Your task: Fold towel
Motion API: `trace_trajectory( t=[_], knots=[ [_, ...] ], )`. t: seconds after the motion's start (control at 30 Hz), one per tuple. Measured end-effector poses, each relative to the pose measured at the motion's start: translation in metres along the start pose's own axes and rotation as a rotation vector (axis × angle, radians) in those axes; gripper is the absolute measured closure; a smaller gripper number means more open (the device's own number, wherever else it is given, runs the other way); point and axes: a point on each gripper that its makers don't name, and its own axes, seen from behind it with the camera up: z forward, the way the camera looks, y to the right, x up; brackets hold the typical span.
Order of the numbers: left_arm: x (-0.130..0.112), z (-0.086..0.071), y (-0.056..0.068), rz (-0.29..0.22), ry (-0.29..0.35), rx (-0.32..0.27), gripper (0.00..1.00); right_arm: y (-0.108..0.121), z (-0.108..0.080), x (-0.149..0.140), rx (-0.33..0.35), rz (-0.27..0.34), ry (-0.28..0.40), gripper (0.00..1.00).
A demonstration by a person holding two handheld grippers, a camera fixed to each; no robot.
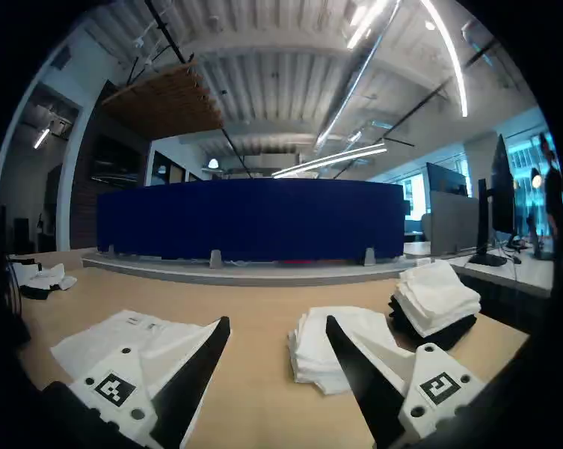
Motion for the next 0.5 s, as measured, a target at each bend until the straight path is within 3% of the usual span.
trace_trajectory(
  t=[0.5],
  knots=[
    [0.0014, -0.0010, 0.0004, 0.000, 0.000, 0.000, 0.06, 0.0002, -0.0001, -0.0006, 0.000, -0.001, 0.000, 0.00]
  ],
)
